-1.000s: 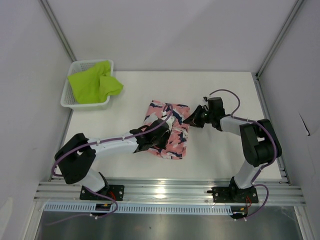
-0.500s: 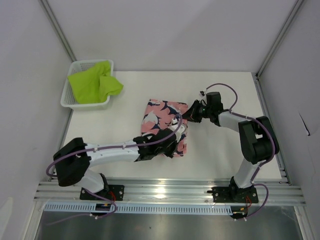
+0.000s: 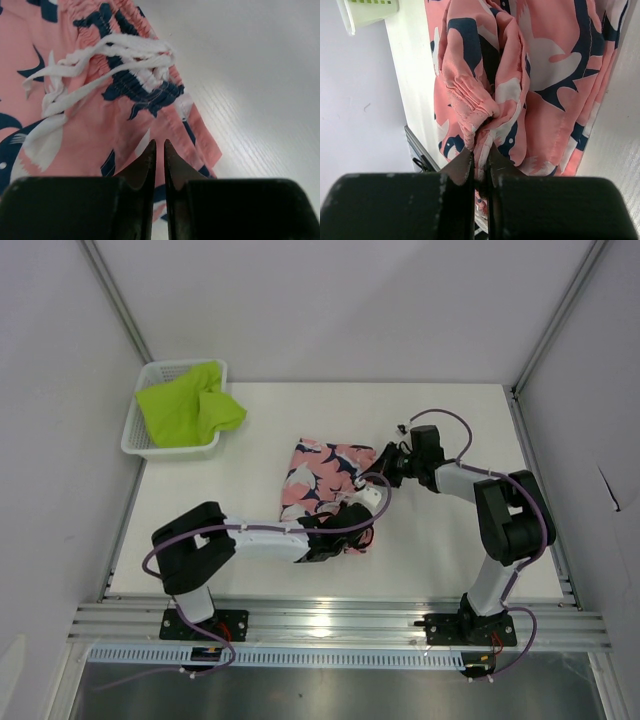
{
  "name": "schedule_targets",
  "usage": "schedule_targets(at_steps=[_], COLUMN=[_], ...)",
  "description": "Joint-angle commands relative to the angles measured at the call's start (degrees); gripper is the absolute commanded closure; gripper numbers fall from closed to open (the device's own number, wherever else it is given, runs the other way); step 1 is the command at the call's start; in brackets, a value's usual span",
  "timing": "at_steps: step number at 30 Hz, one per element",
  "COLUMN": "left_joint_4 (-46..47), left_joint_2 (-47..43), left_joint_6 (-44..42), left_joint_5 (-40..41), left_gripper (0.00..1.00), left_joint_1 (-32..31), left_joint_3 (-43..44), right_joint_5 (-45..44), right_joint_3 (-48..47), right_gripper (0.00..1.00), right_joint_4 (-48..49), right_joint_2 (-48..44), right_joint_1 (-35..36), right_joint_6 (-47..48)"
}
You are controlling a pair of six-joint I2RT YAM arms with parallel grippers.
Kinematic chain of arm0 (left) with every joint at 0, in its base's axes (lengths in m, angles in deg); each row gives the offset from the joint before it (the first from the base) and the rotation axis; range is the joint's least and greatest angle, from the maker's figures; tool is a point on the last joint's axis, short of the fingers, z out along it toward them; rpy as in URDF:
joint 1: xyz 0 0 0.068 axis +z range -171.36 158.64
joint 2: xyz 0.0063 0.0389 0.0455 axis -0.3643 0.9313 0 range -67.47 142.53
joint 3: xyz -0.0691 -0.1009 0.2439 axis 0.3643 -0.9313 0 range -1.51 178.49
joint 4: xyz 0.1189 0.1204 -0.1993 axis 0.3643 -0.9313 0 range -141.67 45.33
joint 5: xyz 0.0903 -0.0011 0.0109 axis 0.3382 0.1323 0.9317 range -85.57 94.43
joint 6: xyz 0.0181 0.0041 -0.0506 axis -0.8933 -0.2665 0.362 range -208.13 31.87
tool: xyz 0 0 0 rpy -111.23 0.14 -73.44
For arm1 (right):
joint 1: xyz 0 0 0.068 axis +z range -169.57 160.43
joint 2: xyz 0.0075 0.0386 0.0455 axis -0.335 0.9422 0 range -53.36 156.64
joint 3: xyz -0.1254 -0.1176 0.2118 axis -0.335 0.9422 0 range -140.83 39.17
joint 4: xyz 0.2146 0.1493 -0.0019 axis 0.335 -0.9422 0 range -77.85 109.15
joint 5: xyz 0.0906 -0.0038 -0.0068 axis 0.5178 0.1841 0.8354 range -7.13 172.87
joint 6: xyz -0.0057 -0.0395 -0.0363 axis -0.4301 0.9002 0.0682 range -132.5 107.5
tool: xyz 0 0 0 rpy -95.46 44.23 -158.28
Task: Fold and stack the shorts
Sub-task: Fold the shorts
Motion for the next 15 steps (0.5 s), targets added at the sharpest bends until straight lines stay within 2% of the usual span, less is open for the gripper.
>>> schedule_targets(at_steps=[1, 12, 15], left_joint_4=[4.7, 11.2, 13.0], left_joint_2=[3.2, 5.6, 5.8], left_joint_6=[1.0, 1.7, 1.3], left_joint_5=[2.0, -3.5, -5.0], left_gripper=[0.89, 0.89, 0.89], left_joint_1=[0.0, -0.7, -0.9], left_joint_3=[2.1, -3.8, -5.3], right_joint_5=[1.7, 4.6, 7.7], right_joint_3=[-2.0, -4.7, -5.6], right_gripper=[1.0, 1.0, 1.0], right_joint_4=[1.2, 1.6, 3.6], right_joint_2=[0.7, 3.5, 4.8], right_joint_1=[0.6, 0.3, 0.5], right_joint_6=[1.1, 1.5, 0.7])
